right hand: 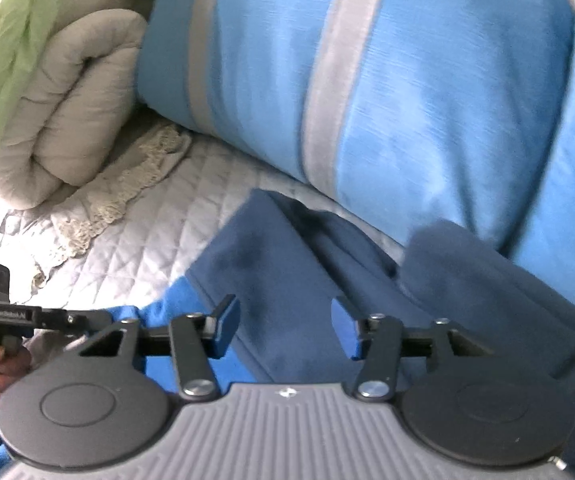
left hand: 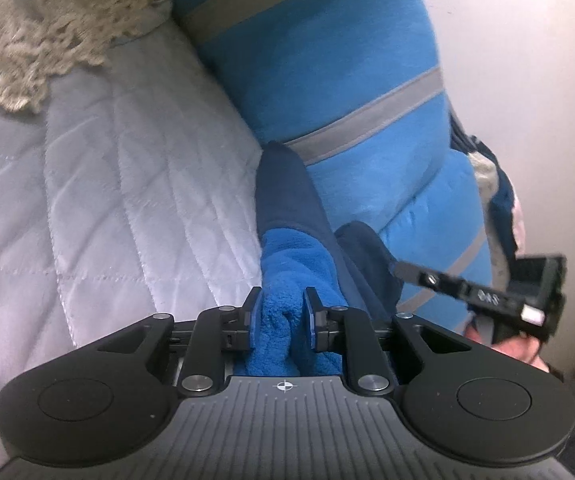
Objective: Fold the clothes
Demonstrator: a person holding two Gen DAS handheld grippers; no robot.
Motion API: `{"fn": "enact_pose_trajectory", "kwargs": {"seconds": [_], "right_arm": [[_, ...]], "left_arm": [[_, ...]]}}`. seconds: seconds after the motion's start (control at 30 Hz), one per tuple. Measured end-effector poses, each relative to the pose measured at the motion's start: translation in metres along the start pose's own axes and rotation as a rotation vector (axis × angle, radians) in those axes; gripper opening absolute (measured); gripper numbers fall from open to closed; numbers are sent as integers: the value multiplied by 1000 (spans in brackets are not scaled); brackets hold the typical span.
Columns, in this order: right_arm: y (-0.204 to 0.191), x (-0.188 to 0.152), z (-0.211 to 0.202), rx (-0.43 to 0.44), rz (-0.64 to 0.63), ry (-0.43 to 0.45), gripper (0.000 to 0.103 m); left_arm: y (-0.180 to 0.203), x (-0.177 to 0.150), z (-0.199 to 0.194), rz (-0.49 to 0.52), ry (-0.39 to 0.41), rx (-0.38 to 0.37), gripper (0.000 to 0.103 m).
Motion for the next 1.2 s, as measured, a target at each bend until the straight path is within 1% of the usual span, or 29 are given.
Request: {"fn": "enact_pose_trajectory", "kwargs": {"seconds": [0.1,0.3,0.37,0.5,0.63,0.8,0.83,0.87,0.9,0.97,1.1,1.2], "right_arm": [[-8,7,14,25,-28,20,53],[-14,26,48,55,-53,68,53],[-17,32,59,66,-57,83,53],[-22,44,82,83,-55,118,53],[-29,53,102,106,-66,137,53],[-36,57,122,107,-81,129,53],[-37,57,125,108,-86,123,44],[-39,55,128,99,-98,114,27],[-39,54,127,91,-98,111,19],[-39,51,125,76,-99,105,12],[-40,44,109,28,-117,107,8],[-43,36,92,25,-127,91,7]], "left_arm": [[1,-2,-1,24,12,5,20],[-2,-3,-3,11,28,-13,20],[-7,-2,-4,-17,54,10,20],[-7,-2,-4,-12,62,0,20],[-8,-3,-5,-8,68,-8,20],[-9,-5,-7,-7,72,-15,20],[-10,-5,-7,-8,73,-19,20],[-10,-4,-7,-9,75,-21,20],[-10,-5,-7,-9,75,-22,20],[-10,-5,-7,-8,76,-22,20],[-10,-4,-5,-10,77,-23,20],[-11,-4,-6,-11,77,-23,20]]}}
Point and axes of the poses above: each gripper's, at about its wrist camera, not at the fingertips, and z roughly the way its jaws point, y to its right, x to its top, the point moved 7 cm from there along z, roughly the way its jaws point, and after that the axes turned 9 degrees about z, right-handed, at the moved point
